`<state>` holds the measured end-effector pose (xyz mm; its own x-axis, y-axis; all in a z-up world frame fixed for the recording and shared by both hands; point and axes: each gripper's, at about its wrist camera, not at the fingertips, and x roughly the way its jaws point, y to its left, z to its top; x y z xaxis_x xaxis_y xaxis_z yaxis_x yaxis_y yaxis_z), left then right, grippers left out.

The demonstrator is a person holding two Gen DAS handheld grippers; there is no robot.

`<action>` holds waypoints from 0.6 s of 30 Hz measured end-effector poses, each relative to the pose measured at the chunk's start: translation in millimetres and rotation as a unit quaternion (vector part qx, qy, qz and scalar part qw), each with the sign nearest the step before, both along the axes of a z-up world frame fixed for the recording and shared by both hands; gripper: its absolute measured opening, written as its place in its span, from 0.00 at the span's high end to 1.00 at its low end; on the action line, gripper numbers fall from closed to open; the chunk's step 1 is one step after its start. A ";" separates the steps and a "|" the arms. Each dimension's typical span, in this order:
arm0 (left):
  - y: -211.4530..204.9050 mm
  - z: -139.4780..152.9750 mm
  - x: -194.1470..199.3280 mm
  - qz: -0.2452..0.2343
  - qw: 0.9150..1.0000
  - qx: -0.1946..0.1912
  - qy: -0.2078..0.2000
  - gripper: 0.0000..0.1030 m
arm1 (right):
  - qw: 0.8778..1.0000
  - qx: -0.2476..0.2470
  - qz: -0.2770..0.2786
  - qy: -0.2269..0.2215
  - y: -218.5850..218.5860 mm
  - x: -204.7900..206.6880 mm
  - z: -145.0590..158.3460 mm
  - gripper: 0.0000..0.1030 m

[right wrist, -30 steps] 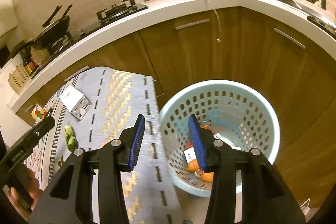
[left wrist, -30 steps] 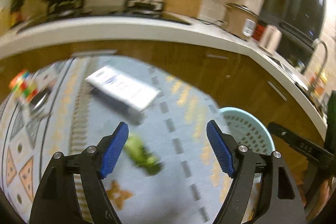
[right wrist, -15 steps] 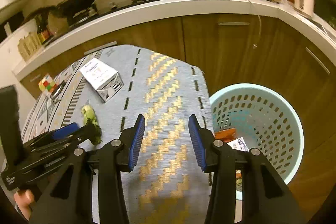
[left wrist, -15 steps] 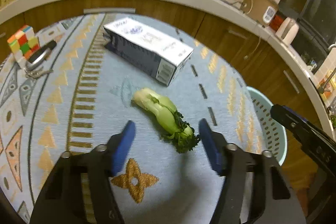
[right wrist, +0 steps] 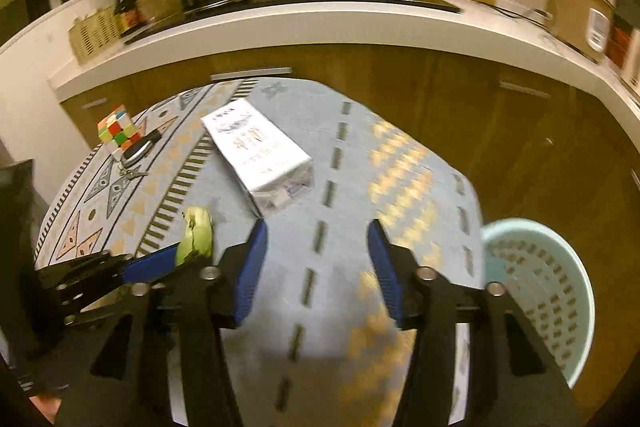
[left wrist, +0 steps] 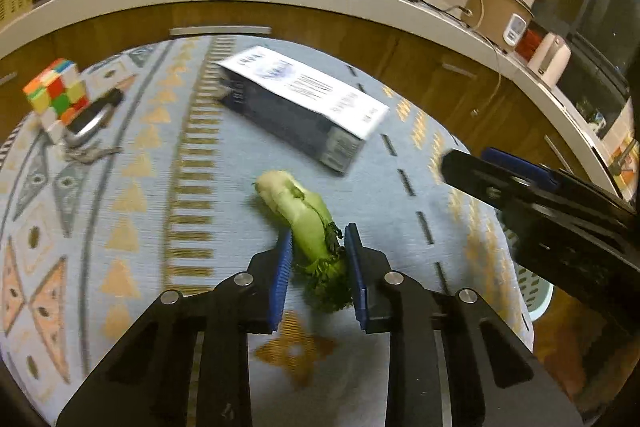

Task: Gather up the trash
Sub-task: 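Grasp the second bok choy with the left gripper while the right gripper grasps the white milk carton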

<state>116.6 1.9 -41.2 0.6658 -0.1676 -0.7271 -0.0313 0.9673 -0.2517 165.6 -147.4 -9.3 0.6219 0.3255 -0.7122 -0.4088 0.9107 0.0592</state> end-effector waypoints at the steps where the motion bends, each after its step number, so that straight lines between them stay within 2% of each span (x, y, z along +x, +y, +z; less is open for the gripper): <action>1: 7.2 1.4 -2.4 0.006 1.000 0.004 -0.003 0.78 | 1.000 -0.002 0.008 0.000 7.1 4.2 -1.3 0.40; 3: 18.5 3.9 -5.6 0.017 1.000 0.013 -0.009 0.80 | 1.000 -0.008 0.022 0.000 23.0 16.3 -4.2 0.30; 6: 37.0 4.3 -8.4 0.035 0.999 0.025 -0.021 0.81 | 0.999 -0.021 0.026 -0.003 39.7 32.0 -10.1 0.28; 10: 50.9 -1.8 -8.5 0.037 0.999 0.007 -0.035 0.82 | 0.998 -0.047 0.029 0.003 54.8 52.6 -23.3 0.27; 16: 34.8 0.0 -7.7 0.038 0.997 0.052 -0.051 0.82 | 0.998 -0.053 0.037 0.015 63.8 65.4 -32.4 0.26; 18: 33.1 1.4 -9.1 0.038 0.996 0.054 -0.054 0.82 | 0.998 -0.053 0.040 0.019 67.4 67.3 -34.7 0.26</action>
